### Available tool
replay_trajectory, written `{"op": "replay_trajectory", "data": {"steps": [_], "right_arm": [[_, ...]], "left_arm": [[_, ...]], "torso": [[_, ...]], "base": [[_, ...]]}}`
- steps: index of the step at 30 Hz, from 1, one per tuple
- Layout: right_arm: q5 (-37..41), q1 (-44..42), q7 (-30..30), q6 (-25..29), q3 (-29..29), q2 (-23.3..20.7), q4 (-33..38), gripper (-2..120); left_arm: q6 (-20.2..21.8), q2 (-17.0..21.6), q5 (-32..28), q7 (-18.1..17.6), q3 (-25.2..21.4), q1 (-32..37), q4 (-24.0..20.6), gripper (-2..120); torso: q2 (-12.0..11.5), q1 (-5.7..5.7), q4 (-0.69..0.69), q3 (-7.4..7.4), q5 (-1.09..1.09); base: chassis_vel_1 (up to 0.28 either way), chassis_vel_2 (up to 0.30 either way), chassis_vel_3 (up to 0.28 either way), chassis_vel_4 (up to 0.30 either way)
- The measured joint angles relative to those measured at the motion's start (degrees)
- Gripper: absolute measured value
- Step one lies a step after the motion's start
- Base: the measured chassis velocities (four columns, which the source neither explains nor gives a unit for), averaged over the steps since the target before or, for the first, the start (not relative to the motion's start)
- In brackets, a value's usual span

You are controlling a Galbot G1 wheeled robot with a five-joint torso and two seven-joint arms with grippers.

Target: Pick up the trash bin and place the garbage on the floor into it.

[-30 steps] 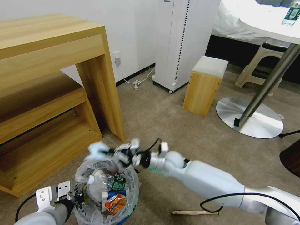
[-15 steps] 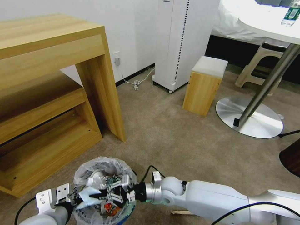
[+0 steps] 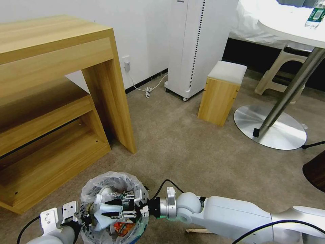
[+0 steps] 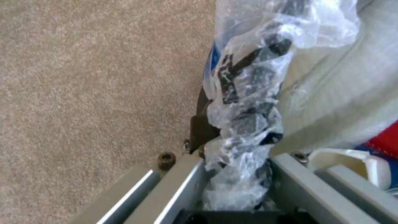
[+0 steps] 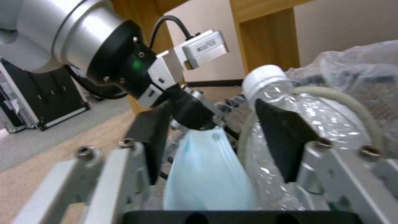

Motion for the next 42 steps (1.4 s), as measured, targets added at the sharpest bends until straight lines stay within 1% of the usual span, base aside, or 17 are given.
{"op": "replay_trajectory", "data": {"steps": [3,8,11,12,15,16,18,23,24,27,28,30,31,34,36,38,42], "right_arm": [[0.2,0.5,0.2,0.0,-0.1,0.6,-0.5,72],[0.1,0.8,2.1,0.5,1.0,1.1,-0.5,85],[0.3,0.9,4.9,1.0,5.1,1.3,0.5,98],[0.3,0.9,4.9,1.0,5.1,1.3,0.5,98],[1.7,0.5,7.9,1.2,12.9,0.6,1.8,100],[1.7,0.5,7.9,1.2,12.9,0.6,1.8,100],[3.3,-0.6,9.4,1.0,21.0,-1.5,2.4,100],[2.0,-3.2,11.0,0.8,29.8,-6.2,3.3,100],[2.0,-3.2,11.0,0.8,29.8,-6.2,3.3,100],[-3.1,-7.7,16.4,-1.3,36.6,-10.9,4.5,100],[-3.1,-7.7,16.4,-1.3,36.6,-10.9,4.5,100],[-6.7,-12.4,18.9,-3.3,41.7,-15.4,5.6,100],[-6.7,-12.4,18.9,-3.3,41.7,-15.4,5.6,100],[-10.3,-20.2,18.9,-4.1,48.3,-21.2,6.5,100],[-11.8,-22.7,18.4,-4.1,50.4,-22.4,6.3,100],[-17.6,-28.2,16.4,-2.9,54.5,-25.3,4.1,100],[-25.3,-33.6,12.9,0.3,56.4,-28.8,0.9,100]], "left_arm": [[0.0,0.0,-0.1,0.0,-0.1,0.0,0.0,0],[0.1,-0.1,-0.1,0.0,0.0,-0.1,0.2,0],[0.1,0.1,-0.2,0.1,0.0,-0.1,0.0,0],[0.1,0.1,-0.2,0.1,0.0,-0.1,0.0,0],[0.1,1.0,-0.8,0.2,-0.6,-0.1,-0.4,0],[0.1,1.0,-0.8,0.2,-0.6,-0.1,-0.4,0],[0.1,1.6,-1.5,0.2,-0.9,-0.2,-0.5,0],[0.1,2.1,-1.6,0.3,-0.7,-0.7,-0.3,0],[0.1,2.1,-1.6,0.3,-0.7,-0.7,-0.3,0],[0.0,2.6,-1.6,1.1,0.0,-1.4,-0.2,0],[0.0,2.6,-1.6,1.1,0.0,-1.4,-0.2,0],[0.0,3.2,-1.5,1.7,0.5,-2.1,-0.1,0],[0.0,3.2,-1.5,1.7,0.5,-2.1,-0.1,0],[0.0,4.3,-1.3,2.6,1.1,-2.5,0.0,0],[0.1,4.6,-0.9,3.1,1.3,-2.6,0.0,0],[0.1,4.9,0.0,4.1,2.0,-2.8,0.0,0],[0.1,5.0,0.9,4.9,2.7,-3.1,0.2,0]], "torso": [[0.0,0.0,0.0,0.0,0.0],[0.0,0.0,0.0,0.0,0.0],[0.0,0.0,0.01,0.0,0.0],[0.0,0.0,0.01,0.0,0.0],[0.0,0.0,0.01,0.0,0.0],[0.0,0.0,0.01,0.0,0.0],[0.0,0.0,0.01,0.01,0.01],[0.0,0.0,0.0,0.01,0.01],[0.0,0.0,0.0,0.01,0.01],[0.0,0.0,0.01,0.01,0.03],[0.0,0.0,0.01,0.01,0.03],[0.0,0.0,-0.01,0.0,0.01],[0.0,0.0,-0.01,0.0,0.01],[0.0,0.0,-0.02,0.0,0.01],[0.0,0.0,-0.03,0.0,0.0],[0.0,0.0,-0.01,0.0,0.04],[0.0,0.0,-0.01,0.0,0.03]], "base": [[0.0,0.0,0.0,0.0],[0.0,0.0,0.0,0.0],[0.0,0.0,0.0,0.0],[0.0,0.0,0.0,0.0],[0.0,0.0,0.0,0.0],[0.0,0.0,0.0,0.0],[0.0,0.0,0.0,0.0],[0.0,0.0,0.0,0.0],[0.0,0.0,0.0,0.0],[0.0,0.0,0.0,0.0],[0.0,0.0,0.0,0.0],[0.0,0.0,0.0,0.0],[0.0,0.0,0.0,0.0],[0.0,0.0,0.0,0.0],[0.0,0.0,0.0,0.0],[0.0,0.0,0.0,0.0],[0.0,0.0,0.0,0.0]]}}
